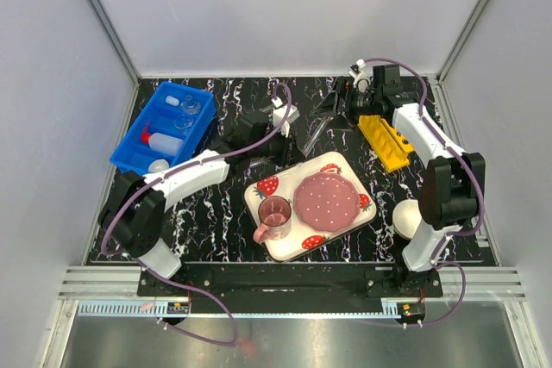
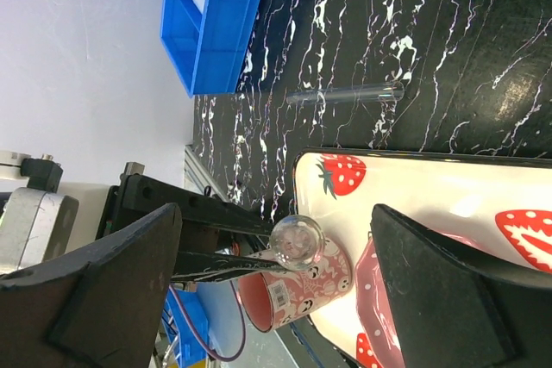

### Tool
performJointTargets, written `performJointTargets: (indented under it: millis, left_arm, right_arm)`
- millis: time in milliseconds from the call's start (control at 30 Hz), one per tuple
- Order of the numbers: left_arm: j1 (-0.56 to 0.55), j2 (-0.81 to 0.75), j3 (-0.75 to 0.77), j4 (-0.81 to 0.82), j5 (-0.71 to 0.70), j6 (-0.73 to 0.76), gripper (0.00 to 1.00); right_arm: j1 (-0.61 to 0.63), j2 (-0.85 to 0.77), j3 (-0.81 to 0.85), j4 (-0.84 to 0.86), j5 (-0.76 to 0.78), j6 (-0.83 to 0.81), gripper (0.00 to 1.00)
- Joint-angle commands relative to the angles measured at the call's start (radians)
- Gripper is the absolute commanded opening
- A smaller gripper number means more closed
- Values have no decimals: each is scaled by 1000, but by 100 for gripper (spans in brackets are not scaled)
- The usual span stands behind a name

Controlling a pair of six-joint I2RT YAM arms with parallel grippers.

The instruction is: Organize the chemistry lab equipment

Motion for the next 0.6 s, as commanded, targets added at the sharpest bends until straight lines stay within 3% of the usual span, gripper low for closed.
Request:
performJointTargets:
  millis: [0, 67, 167, 200, 300, 500, 567]
  left_arm:
    - [-1, -41, -9, 73, 14, -2, 10]
    - [-2, -41, -8, 72, 15, -2, 10]
    - [-1, -41, -4, 69, 14, -2, 11]
    - [-2, -41, -3, 69, 15, -2, 11]
    - [-2, -41, 0, 64, 12, -4, 11]
    - [-1, -41, 6, 49, 3, -10, 14]
    - [-1, -45, 11, 38, -8, -10, 21]
  right_arm:
    - [10, -2, 14, 50, 17, 18, 97]
    - [11, -4, 10, 52, 28, 3, 91]
    - [11, -2, 5, 54, 29, -3, 73]
    - [11, -5, 5, 50, 31, -5, 58]
    - [11, -15, -7, 57, 32, -5, 35]
    - [11, -41, -22, 78, 19, -6, 17]
    - [11, -47, -22, 84, 19, -11, 15]
